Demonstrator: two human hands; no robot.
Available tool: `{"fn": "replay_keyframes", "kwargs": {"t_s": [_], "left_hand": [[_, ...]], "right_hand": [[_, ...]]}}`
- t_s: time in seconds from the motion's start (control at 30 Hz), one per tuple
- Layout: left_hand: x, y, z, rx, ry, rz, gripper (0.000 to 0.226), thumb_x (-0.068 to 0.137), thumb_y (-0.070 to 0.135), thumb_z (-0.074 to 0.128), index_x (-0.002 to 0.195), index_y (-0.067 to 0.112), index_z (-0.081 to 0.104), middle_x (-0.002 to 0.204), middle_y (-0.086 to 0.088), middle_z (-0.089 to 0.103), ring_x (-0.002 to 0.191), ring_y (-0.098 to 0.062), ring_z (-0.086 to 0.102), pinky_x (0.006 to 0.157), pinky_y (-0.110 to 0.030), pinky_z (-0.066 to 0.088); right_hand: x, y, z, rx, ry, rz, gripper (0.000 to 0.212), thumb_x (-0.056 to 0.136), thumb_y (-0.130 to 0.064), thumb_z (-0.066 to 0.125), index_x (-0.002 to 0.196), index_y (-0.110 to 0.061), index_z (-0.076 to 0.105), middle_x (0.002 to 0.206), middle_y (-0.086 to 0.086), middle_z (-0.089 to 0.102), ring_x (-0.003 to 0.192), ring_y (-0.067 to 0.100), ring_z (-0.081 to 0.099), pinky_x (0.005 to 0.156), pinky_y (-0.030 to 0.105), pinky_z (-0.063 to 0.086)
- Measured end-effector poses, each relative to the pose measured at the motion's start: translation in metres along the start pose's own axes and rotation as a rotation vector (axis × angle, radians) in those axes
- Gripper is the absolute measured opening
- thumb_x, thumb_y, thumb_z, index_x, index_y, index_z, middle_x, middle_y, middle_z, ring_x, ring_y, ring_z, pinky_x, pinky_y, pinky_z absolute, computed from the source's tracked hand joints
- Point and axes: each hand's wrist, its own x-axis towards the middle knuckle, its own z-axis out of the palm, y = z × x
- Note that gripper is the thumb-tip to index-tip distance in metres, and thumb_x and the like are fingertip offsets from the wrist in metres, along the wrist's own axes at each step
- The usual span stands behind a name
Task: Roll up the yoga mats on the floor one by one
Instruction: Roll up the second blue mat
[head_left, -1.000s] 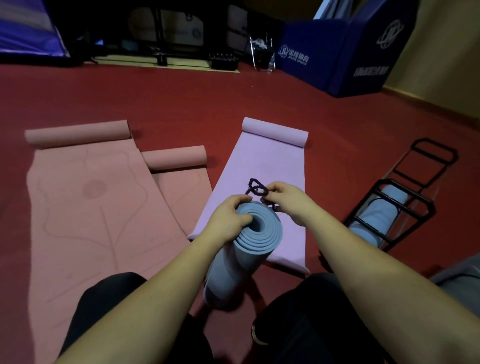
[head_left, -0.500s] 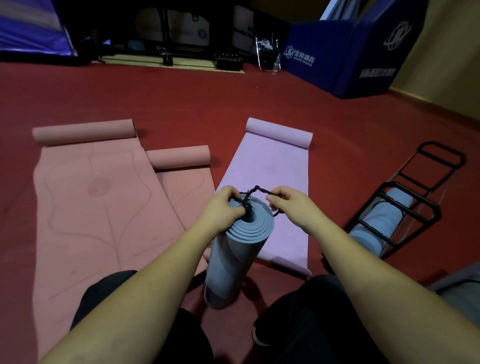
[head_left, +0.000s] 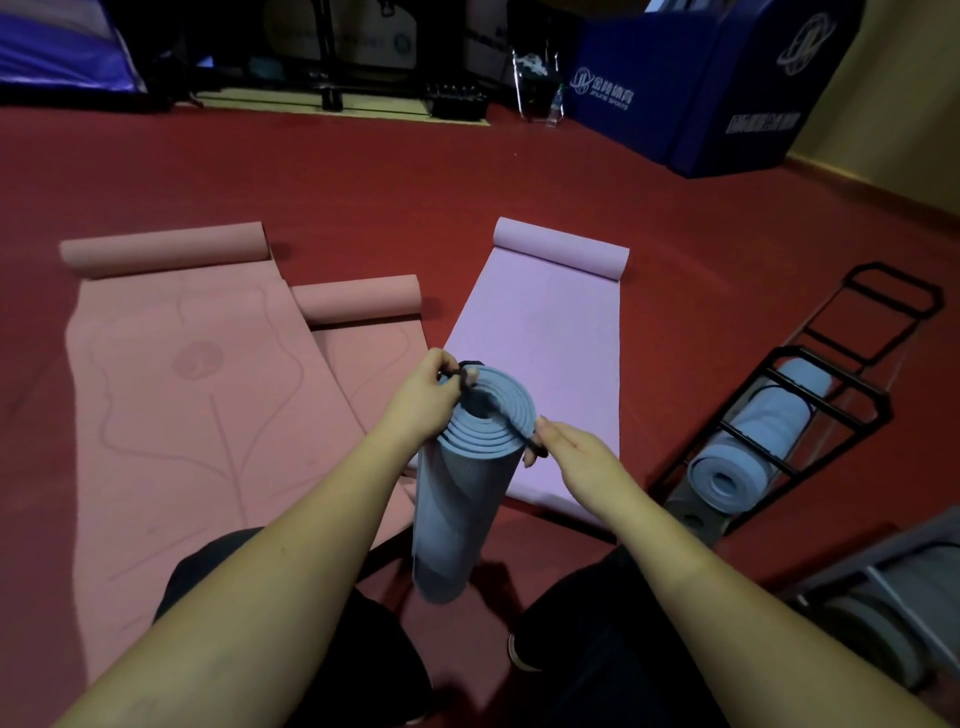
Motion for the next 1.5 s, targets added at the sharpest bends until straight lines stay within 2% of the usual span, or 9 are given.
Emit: {"fn": "replay_keyframes", "kwargs": {"t_s": [0.17,0.27,0.5,0.6,0.73,0.83,1.13,1.37,1.5], "left_hand": [[0.001,-0.003,0.004,-0.132,0.192,-0.06,0.038,0.105,0.041,0.037,0.077,0.019,0.048,0.071,0.005,0.053,0.072,-0.015,0.048,0.067,-0.028,0.037],[0.003,-0.008,0.01,-0.384,0.3,-0.176,0.041,0.106,0.042,0.035,0.082,0.015,0.055,0.069,0.003,0.057,0.065,-0.011,0.05,0.057,-0.013,0.042],[0.018,-0.041,0.002,-1.215,0.249,-0.453,0.076,0.103,0.058,0.02,0.088,-0.003,0.063,0.073,-0.018,0.072,0.062,-0.025,0.071,0.055,-0.029,0.059],[0.017,-0.045,0.0,-1.231,0.337,-0.51,0.075,0.101,0.061,0.02,0.094,-0.003,0.059,0.069,-0.019,0.071,0.058,-0.025,0.07,0.05,-0.027,0.056],[0.025,-0.055,-0.001,-1.166,0.333,-0.547,0.061,0.102,0.058,0.028,0.11,0.004,0.054,0.112,-0.026,0.068,0.102,-0.04,0.068,0.091,-0.053,0.055],[0.021,-0.053,-0.003,-0.95,0.316,-0.456,0.039,0.107,0.038,0.037,0.098,0.006,0.058,0.081,-0.012,0.068,0.07,-0.025,0.065,0.068,-0.035,0.057],[0.0,-0.112,0.015,-0.328,0.125,-0.471,0.035,0.095,0.004,0.033,0.081,0.025,0.058,0.071,-0.002,0.058,0.073,-0.022,0.048,0.06,-0.031,0.038],[0.0,-0.121,0.014,-0.25,0.004,-0.358,0.038,0.093,0.003,0.038,0.105,0.021,0.069,0.065,0.004,0.063,0.057,-0.015,0.049,0.058,-0.029,0.04],[-0.002,-0.124,-0.002,-0.601,-0.162,-0.417,0.052,0.088,-0.019,0.034,0.121,0.009,0.063,0.113,-0.012,0.07,0.099,-0.023,0.066,0.085,-0.033,0.052]], "right_hand": [[-0.003,0.022,0.035,-0.353,0.083,-0.239,0.056,0.097,-0.051,0.028,0.084,-0.018,0.071,0.084,-0.008,0.065,0.092,0.01,0.057,0.092,0.034,0.037],[-0.007,0.031,0.051,-0.54,0.095,-0.351,0.049,0.096,-0.05,0.031,0.086,-0.024,0.071,0.082,-0.012,0.058,0.093,0.013,0.051,0.084,0.035,0.032],[-0.004,0.037,0.059,-0.773,0.126,-0.411,0.041,0.09,-0.062,0.041,0.091,-0.029,0.065,0.084,-0.013,0.049,0.094,0.015,0.043,0.079,0.037,0.031],[-0.007,0.035,0.068,-0.832,0.126,-0.473,0.04,0.081,-0.066,0.05,0.097,-0.034,0.068,0.087,-0.009,0.048,0.091,0.018,0.044,0.078,0.039,0.034],[-0.001,0.037,0.072,-0.865,0.132,-0.535,0.037,0.076,-0.064,0.054,0.097,-0.037,0.071,0.087,-0.008,0.048,0.089,0.02,0.046,0.077,0.04,0.037],[0.005,0.045,0.068,-0.839,0.1,-0.522,0.033,0.083,-0.056,0.052,0.1,-0.034,0.069,0.088,-0.01,0.052,0.091,0.017,0.046,0.079,0.036,0.03],[0.025,0.091,0.057,0.012,-0.046,0.198,0.038,0.087,0.007,0.053,0.083,-0.025,0.072,0.092,-0.014,0.071,0.094,0.0,0.063,0.094,0.023,0.043],[0.046,0.053,0.076,0.709,0.355,0.339,0.026,0.097,-0.035,0.044,0.095,-0.023,0.067,0.093,-0.016,0.073,0.09,-0.003,0.064,0.075,0.017,0.047],[0.056,0.049,0.102,0.874,0.407,0.446,0.034,0.104,-0.036,0.041,0.082,-0.024,0.064,0.063,-0.019,0.068,0.066,-0.001,0.059,0.063,0.016,0.046]]}}
